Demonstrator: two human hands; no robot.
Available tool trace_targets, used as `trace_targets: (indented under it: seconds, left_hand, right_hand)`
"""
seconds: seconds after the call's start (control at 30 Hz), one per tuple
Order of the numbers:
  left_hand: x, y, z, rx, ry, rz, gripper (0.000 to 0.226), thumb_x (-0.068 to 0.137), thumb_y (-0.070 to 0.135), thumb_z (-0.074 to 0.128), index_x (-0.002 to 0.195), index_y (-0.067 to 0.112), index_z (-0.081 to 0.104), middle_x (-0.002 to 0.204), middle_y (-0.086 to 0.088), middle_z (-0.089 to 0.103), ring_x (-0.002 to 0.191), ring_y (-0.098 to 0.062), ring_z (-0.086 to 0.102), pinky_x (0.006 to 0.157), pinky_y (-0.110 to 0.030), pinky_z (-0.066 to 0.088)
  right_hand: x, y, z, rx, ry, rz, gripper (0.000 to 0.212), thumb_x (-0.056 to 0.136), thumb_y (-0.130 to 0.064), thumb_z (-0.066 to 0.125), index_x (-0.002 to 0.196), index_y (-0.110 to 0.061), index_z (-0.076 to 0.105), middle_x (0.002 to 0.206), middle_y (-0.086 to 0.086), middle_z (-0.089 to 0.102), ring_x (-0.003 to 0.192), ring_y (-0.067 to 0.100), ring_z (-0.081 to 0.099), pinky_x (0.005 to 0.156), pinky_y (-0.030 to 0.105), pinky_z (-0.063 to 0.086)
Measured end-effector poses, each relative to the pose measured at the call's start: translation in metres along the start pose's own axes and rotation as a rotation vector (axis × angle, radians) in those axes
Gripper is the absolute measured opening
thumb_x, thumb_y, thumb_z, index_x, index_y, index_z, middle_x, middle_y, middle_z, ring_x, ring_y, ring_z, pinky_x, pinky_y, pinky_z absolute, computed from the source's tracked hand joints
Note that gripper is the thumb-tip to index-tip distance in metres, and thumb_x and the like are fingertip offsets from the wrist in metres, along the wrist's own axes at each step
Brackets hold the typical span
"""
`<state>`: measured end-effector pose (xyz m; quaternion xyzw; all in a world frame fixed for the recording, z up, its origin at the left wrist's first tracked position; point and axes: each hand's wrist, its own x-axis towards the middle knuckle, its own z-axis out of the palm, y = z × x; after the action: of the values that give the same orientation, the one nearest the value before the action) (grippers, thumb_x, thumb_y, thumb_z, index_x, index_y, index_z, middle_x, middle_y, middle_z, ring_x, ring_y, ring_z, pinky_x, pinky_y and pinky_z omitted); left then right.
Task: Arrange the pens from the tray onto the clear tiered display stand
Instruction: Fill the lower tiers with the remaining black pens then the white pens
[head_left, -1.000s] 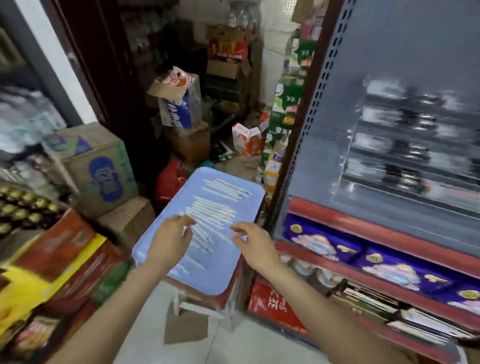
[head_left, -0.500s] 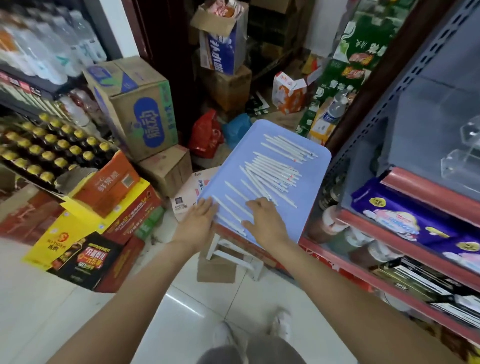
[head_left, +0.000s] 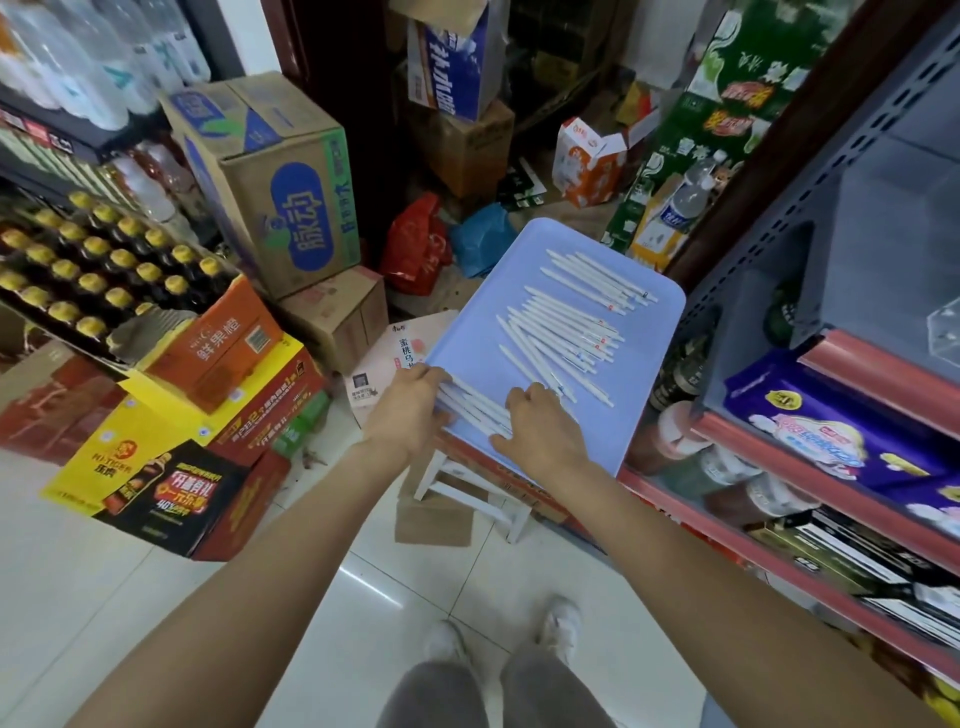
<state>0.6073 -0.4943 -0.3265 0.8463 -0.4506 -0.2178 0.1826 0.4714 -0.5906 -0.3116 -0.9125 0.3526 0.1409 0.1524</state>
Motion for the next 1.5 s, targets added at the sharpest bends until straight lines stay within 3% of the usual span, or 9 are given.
trace_targets:
  seconds: [0.3, 0.47, 0.57, 0.63, 0.8, 0.97, 1.13, 1.3, 1.5]
  left_hand:
    - [0.005, 0.002, 0.005, -0.014, -0.025, -0.045, 0.051, 0.088, 0.016, 0.061, 0.136, 0.011, 0.042, 0.138, -0.01, 0.041, 0.129, -0.029, 0.035, 0.103, -0.033, 0.033]
    - [0.012, 0.018, 0.008, -0.262, -0.026, -0.144, 0.049, 0.091, 0.018, 0.058, 0.135, 0.005, 0.042, 0.129, -0.012, 0.051, 0.116, -0.028, 0.052, 0.097, -0.032, 0.039]
    - [0.012, 0.028, 0.013, -0.615, -0.012, -0.265, 0.008, 0.092, 0.018, 0.057, 0.09, 0.01, 0.057, 0.083, -0.011, 0.059, 0.087, -0.023, 0.056, 0.08, -0.027, 0.039]
    - [0.014, 0.035, 0.015, -0.826, -0.044, -0.335, 0.023, 0.092, 0.019, 0.057, 0.075, 0.003, 0.056, 0.068, -0.01, 0.06, 0.075, -0.025, 0.058, 0.078, -0.031, 0.046]
    - [0.018, 0.05, 0.009, -1.189, -0.211, -0.381, 0.044, 0.085, 0.034, 0.065, 0.1, -0.007, 0.067, 0.101, -0.018, 0.068, 0.093, -0.027, 0.065, 0.086, -0.029, 0.052]
    - [0.024, 0.073, -0.002, -1.408, -0.235, -0.367, 0.024, 0.088, 0.021, 0.061, 0.096, -0.001, 0.065, 0.105, -0.016, 0.067, 0.091, -0.024, 0.065, 0.075, -0.026, 0.057]
    - [0.025, 0.117, -0.018, -1.382, -0.236, -0.225, 0.028, 0.091, 0.018, 0.058, 0.106, -0.006, 0.063, 0.083, -0.006, 0.074, 0.074, -0.016, 0.071, 0.061, -0.022, 0.056]
    - [0.023, 0.171, -0.033, -1.279, -0.152, -0.06, 0.027, 0.094, 0.016, 0.053, 0.106, -0.005, 0.063, 0.092, -0.013, 0.07, 0.075, -0.018, 0.07, 0.063, -0.024, 0.057]
    - [0.02, 0.243, -0.046, -0.909, -0.066, 0.21, 0.024, 0.09, 0.024, 0.059, 0.082, 0.004, 0.069, 0.082, -0.016, 0.069, 0.069, -0.024, 0.064, 0.065, -0.035, 0.054]
  right_hand:
    - [0.005, 0.013, -0.008, 0.065, -0.185, 0.094, 0.03, 0.099, -0.027, 0.045, 0.115, -0.002, 0.046, 0.119, 0.018, 0.051, 0.107, 0.033, 0.052, 0.071, 0.034, 0.037]
    - [0.004, 0.01, -0.007, 0.165, -0.222, 0.109, 0.019, 0.1, -0.019, 0.043, 0.104, -0.001, 0.046, 0.111, 0.022, 0.052, 0.099, 0.036, 0.055, 0.069, 0.034, 0.035]
    - [0.002, 0.013, -0.009, 0.298, -0.209, 0.15, 0.024, 0.099, -0.019, 0.044, 0.08, -0.006, 0.037, 0.075, 0.009, 0.045, 0.063, 0.02, 0.044, 0.053, 0.029, 0.03]
    - [0.0, 0.015, -0.011, 0.345, -0.193, 0.139, 0.037, 0.1, -0.023, 0.042, 0.068, -0.013, 0.028, 0.067, 0.003, 0.035, 0.055, 0.015, 0.033, 0.048, 0.027, 0.023]
    - [-0.01, 0.018, -0.03, 0.52, -0.123, 0.033, 0.023, 0.099, -0.028, 0.044, 0.091, -0.006, 0.047, 0.081, 0.004, 0.046, 0.074, 0.021, 0.044, 0.057, 0.027, 0.03]
    - [-0.021, 0.023, -0.05, 0.694, -0.027, -0.06, 0.014, 0.095, -0.025, 0.053, 0.089, -0.013, 0.056, 0.071, -0.005, 0.055, 0.063, 0.003, 0.048, 0.053, 0.011, 0.035]
    - [-0.038, 0.045, -0.078, 0.733, 0.05, -0.032, 0.016, 0.093, -0.028, 0.056, 0.092, -0.012, 0.06, 0.071, -0.001, 0.055, 0.064, 0.011, 0.051, 0.057, 0.021, 0.036]
    - [-0.061, 0.078, -0.106, 0.723, 0.146, 0.002, 0.034, 0.093, -0.033, 0.055, 0.063, -0.018, 0.049, 0.057, 0.0, 0.042, 0.052, 0.012, 0.041, 0.051, 0.021, 0.029]
    - [-0.105, 0.141, -0.154, 0.953, 0.466, 0.03, 0.042, 0.086, -0.033, 0.064, 0.124, -0.025, 0.05, 0.092, -0.006, 0.061, 0.086, 0.012, 0.06, 0.072, 0.019, 0.045]
